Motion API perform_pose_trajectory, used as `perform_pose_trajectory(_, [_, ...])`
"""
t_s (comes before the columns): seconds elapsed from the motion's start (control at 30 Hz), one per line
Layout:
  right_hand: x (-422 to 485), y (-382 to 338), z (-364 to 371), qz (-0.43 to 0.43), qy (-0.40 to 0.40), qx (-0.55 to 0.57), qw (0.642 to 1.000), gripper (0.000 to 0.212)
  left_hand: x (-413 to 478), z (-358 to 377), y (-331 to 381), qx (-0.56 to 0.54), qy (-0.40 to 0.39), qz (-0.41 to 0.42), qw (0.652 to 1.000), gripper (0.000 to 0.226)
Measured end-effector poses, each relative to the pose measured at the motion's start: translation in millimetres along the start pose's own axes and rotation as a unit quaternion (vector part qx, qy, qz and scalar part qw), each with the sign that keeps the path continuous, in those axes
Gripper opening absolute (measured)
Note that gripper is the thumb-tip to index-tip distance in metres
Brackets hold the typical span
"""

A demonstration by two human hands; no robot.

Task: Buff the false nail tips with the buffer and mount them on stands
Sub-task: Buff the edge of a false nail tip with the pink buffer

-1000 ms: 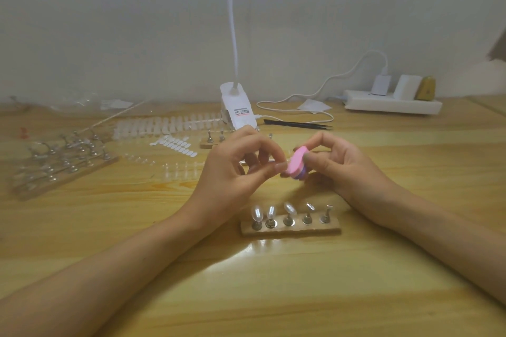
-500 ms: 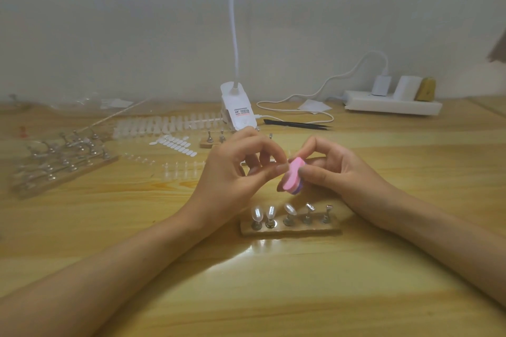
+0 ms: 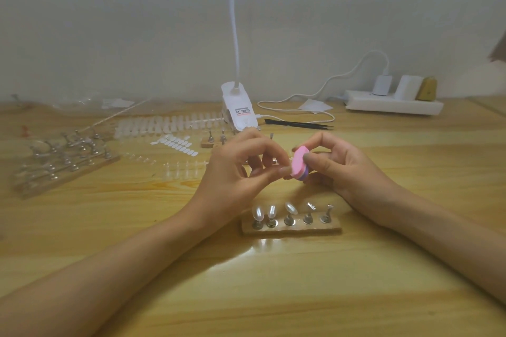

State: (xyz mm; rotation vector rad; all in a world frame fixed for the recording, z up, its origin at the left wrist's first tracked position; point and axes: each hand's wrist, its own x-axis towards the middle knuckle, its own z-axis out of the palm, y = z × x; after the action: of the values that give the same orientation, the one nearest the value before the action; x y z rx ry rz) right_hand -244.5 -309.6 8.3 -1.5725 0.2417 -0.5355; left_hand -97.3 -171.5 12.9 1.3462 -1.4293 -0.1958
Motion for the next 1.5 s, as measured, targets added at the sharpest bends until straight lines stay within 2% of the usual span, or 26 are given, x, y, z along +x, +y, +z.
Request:
perform_pose_trajectory(0.1, [0.1,-0.3,-1.6,0.0,-0.019,0.013,1.0,0.013,-0.6,0.1,0.8,-0.004,-0.005,0.004,1.0,0.006])
perform_pose_trajectory(0.43, [-1.2,1.1,-5.7,0.004,-0.054,0.005,0.999,0.014,-1.4,-2.3,-1.2,-0.019,-0.031,-0.027,0.999,0.006])
perform_pose_trajectory(0.7, [-2.0,1.2,-4.2,-0.002,-0.05,-0.017,0.999,0.021,-0.3,-1.9,1.3,-0.064,-0.076,-0.064,0.993,0.006])
perform_pose_trajectory(0.9, [-4.0,0.8,-1.9,0.007,-0.086,-0.03,0.996,0.018,0.1,-3.3,-0.3,-0.089,-0.041,-0.065,0.993,0.006])
perform_pose_trajectory(0.97, [-3.5,0.9,-0.4,0.005,-0.069,-0.026,0.997,0.017,-0.1,-3.2,0.0,-0.064,-0.034,-0.06,0.996,0.008])
perform_pose_trajectory(1.07, [-1.4,1.2,-1.5,-0.003,-0.023,-0.006,1.0,0.02,-1.9,-1.9,1.5,-0.028,-0.041,-0.04,0.998,0.01])
perform_pose_trajectory(1.5, [-2.0,-0.4,-5.6,0.003,-0.068,0.011,0.998,0.013,-2.1,-1.8,2.8,-0.067,-0.064,-0.065,0.994,0.007])
